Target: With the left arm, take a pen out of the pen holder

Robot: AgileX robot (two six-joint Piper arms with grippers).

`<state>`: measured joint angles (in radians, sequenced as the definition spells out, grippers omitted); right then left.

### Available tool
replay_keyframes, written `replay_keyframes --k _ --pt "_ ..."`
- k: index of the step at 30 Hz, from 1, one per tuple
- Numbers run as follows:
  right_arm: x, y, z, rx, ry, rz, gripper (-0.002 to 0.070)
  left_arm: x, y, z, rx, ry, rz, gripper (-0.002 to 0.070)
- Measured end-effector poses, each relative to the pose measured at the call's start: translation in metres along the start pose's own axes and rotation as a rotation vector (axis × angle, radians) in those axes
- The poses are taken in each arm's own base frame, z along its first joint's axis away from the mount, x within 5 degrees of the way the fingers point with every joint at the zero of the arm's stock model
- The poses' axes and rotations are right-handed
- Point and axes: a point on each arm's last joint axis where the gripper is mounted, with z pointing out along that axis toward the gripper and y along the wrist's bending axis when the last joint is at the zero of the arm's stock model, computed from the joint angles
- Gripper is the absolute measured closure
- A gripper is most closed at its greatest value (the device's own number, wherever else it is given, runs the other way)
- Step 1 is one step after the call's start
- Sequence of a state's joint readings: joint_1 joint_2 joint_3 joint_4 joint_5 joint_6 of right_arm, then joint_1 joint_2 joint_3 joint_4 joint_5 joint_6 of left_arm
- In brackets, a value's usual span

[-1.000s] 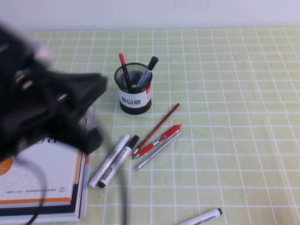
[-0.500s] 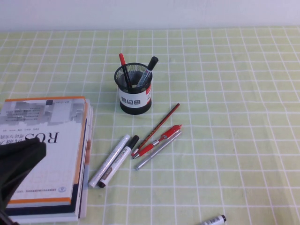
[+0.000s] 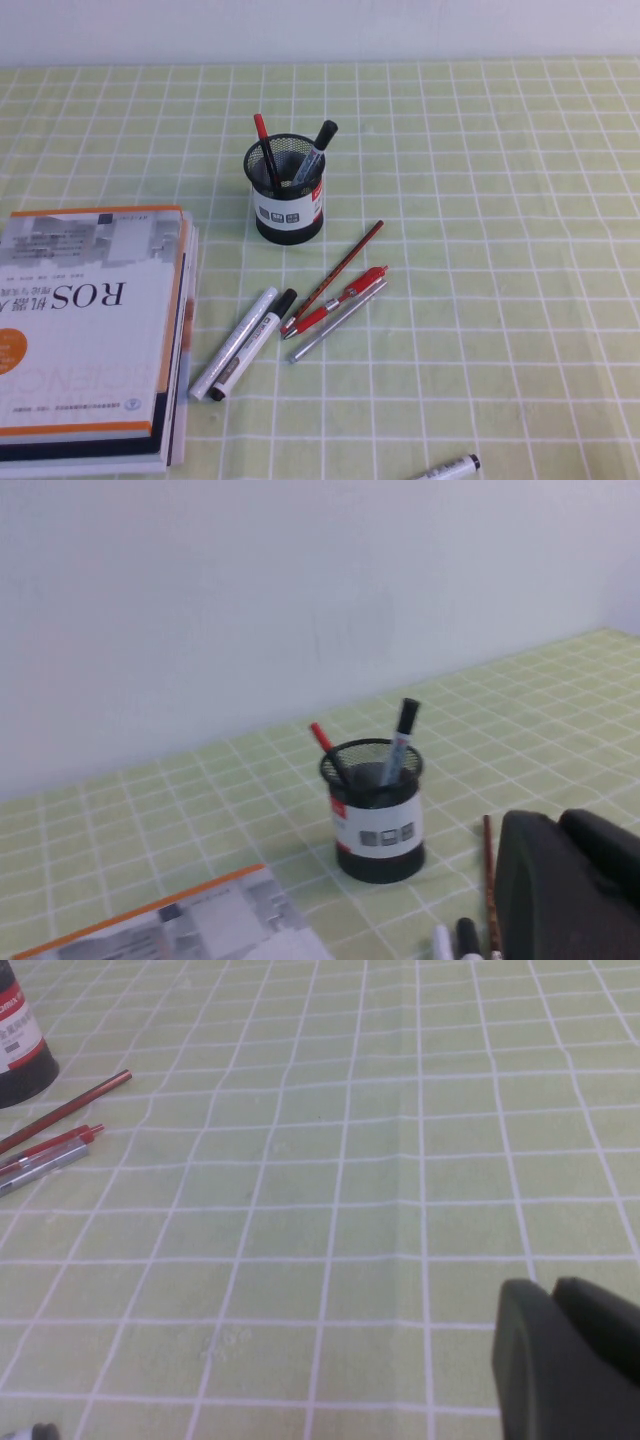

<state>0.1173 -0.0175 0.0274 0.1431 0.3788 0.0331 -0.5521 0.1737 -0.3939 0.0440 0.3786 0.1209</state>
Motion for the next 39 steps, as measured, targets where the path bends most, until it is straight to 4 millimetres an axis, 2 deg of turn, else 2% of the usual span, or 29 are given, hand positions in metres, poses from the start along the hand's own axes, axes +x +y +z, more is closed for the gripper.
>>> replay_keyframes --k 6,9,20,39 --pt "0.0 0.0 0.0 0.0 0.0 0.0 0.0689 0.031 0.001 -0.011 -0.236 -0.041 -0.08 0.0675" --pt "0.0 0.0 0.0 0.0 0.0 0.0 0.0688 0.05 0.001 -0.008 -0.301 -0.023 -0.1 0.0675" --pt "0.0 0.0 0.0 0.0 0.0 0.0 0.0689 0.107 0.0 0.009 -0.338 0.047 -0.117 0.0675" --pt "0.0 0.0 0.0 0.0 0.0 0.0 0.0689 0.13 -0.003 0.007 -0.343 0.278 -0.14 0.0675"
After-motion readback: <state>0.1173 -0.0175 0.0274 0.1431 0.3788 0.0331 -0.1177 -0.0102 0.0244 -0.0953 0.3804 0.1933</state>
